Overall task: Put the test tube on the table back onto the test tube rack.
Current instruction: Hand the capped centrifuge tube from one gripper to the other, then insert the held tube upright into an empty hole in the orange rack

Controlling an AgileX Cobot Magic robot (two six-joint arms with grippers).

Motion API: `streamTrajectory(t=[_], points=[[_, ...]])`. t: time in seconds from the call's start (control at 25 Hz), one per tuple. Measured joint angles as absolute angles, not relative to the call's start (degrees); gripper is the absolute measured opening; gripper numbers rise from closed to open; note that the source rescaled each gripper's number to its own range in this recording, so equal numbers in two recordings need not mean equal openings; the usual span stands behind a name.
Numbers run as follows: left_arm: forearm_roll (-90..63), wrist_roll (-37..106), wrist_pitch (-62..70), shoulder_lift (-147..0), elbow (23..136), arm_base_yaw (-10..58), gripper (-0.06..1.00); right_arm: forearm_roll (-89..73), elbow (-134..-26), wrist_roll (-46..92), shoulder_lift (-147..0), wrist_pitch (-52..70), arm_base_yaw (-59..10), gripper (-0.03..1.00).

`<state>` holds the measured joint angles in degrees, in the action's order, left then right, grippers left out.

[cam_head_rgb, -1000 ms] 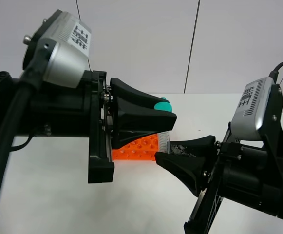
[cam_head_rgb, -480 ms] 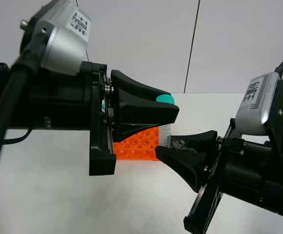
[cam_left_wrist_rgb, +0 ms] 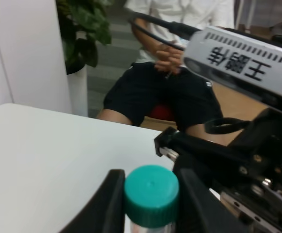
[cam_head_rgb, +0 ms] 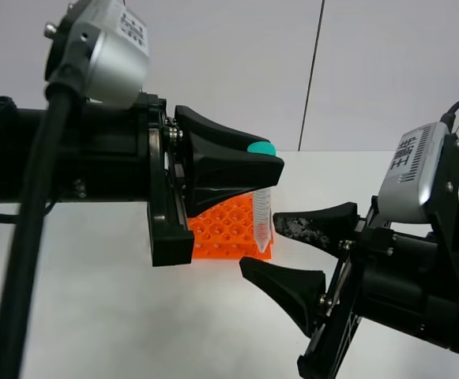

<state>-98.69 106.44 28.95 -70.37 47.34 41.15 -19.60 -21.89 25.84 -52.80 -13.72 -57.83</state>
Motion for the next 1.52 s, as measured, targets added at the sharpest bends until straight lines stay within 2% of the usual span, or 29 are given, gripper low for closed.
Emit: streamTrajectory(t=[0.12,0.24,0.48,0.76,1.2,1.32,1.52], points=[[-98.73,106.44,28.95,-70.37,47.46,41.15,0.0,-19.6,-21.89,25.67,-52.8,-13.77,-57.83,0.97],[-98.8,106.44,28.93,-70.37,47.45,41.15,0.0,-19.6,-21.89,25.67,-52.8,-13.77,-57.83,1.0],[-98.8,106.44,28.88,-70.37,47.45,41.15,0.0,-19.6,-21.82,25.67,-52.8,-13.59,-57.83,1.0],[-98.81,106.44,28.86,-70.37,47.45,41.15,0.0,-19.6,-21.82,25.73,-52.8,-5.28,-57.83,1.0],[-98.86,106.44,28.82,-70.37,47.61,41.15,0.0,-21.55,-17.82,24.84,-52.8,-3.26,-57.44,1.0],[-98.86,106.44,28.82,-70.37,47.61,41.15,0.0,-21.73,-17.82,24.42,-52.8,-1.46,-53.67,1.0],[-98.86,106.44,28.82,-70.37,47.61,41.15,0.0,-21.75,-17.78,22.16,-52.8,1.88,-42.92,1.0]])
